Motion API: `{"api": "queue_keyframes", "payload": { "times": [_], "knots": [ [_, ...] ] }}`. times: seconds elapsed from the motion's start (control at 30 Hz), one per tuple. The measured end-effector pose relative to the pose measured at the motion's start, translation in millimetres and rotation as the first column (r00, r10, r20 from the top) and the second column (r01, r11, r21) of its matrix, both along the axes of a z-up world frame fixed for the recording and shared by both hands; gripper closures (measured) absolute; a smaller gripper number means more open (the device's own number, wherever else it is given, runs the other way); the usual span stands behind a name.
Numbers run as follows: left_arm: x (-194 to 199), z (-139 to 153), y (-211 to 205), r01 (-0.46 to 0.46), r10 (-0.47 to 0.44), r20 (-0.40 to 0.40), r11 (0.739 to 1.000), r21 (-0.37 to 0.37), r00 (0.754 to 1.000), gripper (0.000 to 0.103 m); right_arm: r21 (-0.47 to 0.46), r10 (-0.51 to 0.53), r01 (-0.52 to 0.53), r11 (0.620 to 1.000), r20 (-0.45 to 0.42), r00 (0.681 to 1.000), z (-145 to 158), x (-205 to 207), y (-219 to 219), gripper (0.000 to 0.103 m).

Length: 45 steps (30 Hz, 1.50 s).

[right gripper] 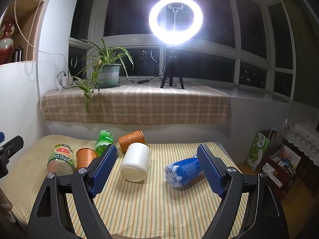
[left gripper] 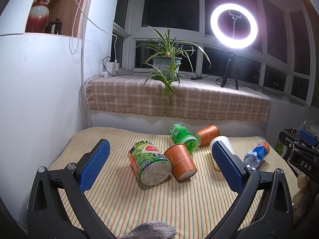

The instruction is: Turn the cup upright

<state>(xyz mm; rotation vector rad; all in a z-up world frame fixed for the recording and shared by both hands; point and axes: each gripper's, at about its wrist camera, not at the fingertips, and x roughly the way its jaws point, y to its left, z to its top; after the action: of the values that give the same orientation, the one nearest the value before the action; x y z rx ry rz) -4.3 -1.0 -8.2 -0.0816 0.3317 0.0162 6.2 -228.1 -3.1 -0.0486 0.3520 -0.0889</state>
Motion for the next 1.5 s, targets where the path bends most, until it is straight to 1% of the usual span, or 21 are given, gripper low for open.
{"api": "queue_keyframes", "payload": {
  "times": [0.27, 0.33, 0.37, 0.4, 0.47, 0.73, 0.8, 0.93, 0.97, 1.0, 1.07, 1.23, 1.33, 1.4, 1.5],
  "knots": [
    [0.4, 0.0, 0.2, 0.000, 0.000, -0.002, 1.000, 0.000, 1.000, 0.000, 0.000, 0.009, -0.009, 1.000, -0.007, 1.000, -1.5, 4.8, 2.9, 0.020],
    [-0.4, -6.9, 2.6, 0.000, 0.000, -0.004, 1.000, 0.001, 1.000, 0.000, -0.002, 0.014, -0.014, 1.000, -0.008, 1.000, -1.7, 6.2, 4.3, 0.020],
    [0.7, -17.6, 9.9, 0.000, 0.000, -0.005, 1.000, 0.001, 1.000, 0.000, -0.004, 0.016, -0.016, 1.000, -0.008, 1.000, -1.6, 7.3, 5.2, 0.020],
    [1.0, -22.3, 12.0, 0.000, 0.000, -0.007, 1.000, 0.002, 1.000, 0.000, -0.006, 0.019, -0.019, 1.000, -0.010, 1.000, -1.7, 8.6, 6.1, 0.020],
    [0.2, -25.7, 14.3, 0.001, -0.001, -0.011, 1.000, 0.005, 1.000, 0.000, -0.010, 0.027, -0.027, 1.000, -0.014, 1.000, -2.5, 12.0, 9.3, 0.020],
    [6.7, -24.6, 27.2, -0.022, 0.022, -0.048, 1.000, 0.010, 0.999, 0.000, -0.016, 0.071, -0.072, 0.997, -0.031, 0.997, -4.8, 31.7, 22.2, 0.020],
    [7.1, -24.4, 31.4, -0.031, 0.031, -0.057, 0.999, 0.009, 0.998, 0.000, -0.013, 0.095, -0.096, 0.995, -0.047, 0.994, -5.9, 40.0, 26.0, 0.020],
    [8.2, -27.9, 43.5, -0.050, 0.051, -0.080, 0.999, 0.011, 0.996, 0.000, 0.035, 0.172, -0.169, 0.985, -0.118, 0.978, -9.9, 68.9, 32.2, 0.020],
    [7.3, -29.3, 46.6, -0.055, 0.056, -0.086, 0.998, 0.011, 0.995, 0.000, 0.048, 0.195, -0.190, 0.981, -0.147, 0.970, -11.1, 79.5, 33.9, 0.020],
    [7.8, -30.9, 50.5, -0.060, 0.060, -0.095, 0.998, 0.009, 0.994, 0.000, 0.058, 0.225, -0.218, 0.974, -0.193, 0.955, -12.8, 88.5, 35.7, 0.020],
    [6.3, -34.5, 58.3, -0.071, 0.071, -0.107, 0.997, 0.001, 0.992, 0.000, 0.096, 0.272, -0.256, 0.962, -0.248, 0.930, -16.4, 111.2, 40.6, 0.020],
    [2.1, -43.7, 76.2, -0.112, 0.110, -0.136, 0.994, -0.007, 0.985, 0.000, 0.166, 0.368, -0.329, 0.930, -0.375, 0.851, -24.7, 164.5, 56.3, 0.020],
    [-0.5, -48.8, 84.5, -0.133, 0.130, -0.150, 0.991, -0.010, 0.980, 0.000, 0.212, 0.415, -0.357, 0.910, -0.454, 0.789, -33.1, 196.9, 68.5, 0.020],
    [-1.4, -52.5, 89.7, -0.146, 0.143, -0.159, 0.989, -0.012, 0.977, 0.000, 0.249, 0.439, -0.361, 0.898, -0.512, 0.738, -42.3, 220.2, 77.4, 0.020],
    [-2.7, -57.7, 98.8, -0.166, 0.160, -0.174, 0.986, -0.021, 0.972, 0.000, 0.282, 0.442, -0.341, 0.897, -0.577, 0.687, -54.2, 245.9, 84.8, 0.020]
  ]
}}
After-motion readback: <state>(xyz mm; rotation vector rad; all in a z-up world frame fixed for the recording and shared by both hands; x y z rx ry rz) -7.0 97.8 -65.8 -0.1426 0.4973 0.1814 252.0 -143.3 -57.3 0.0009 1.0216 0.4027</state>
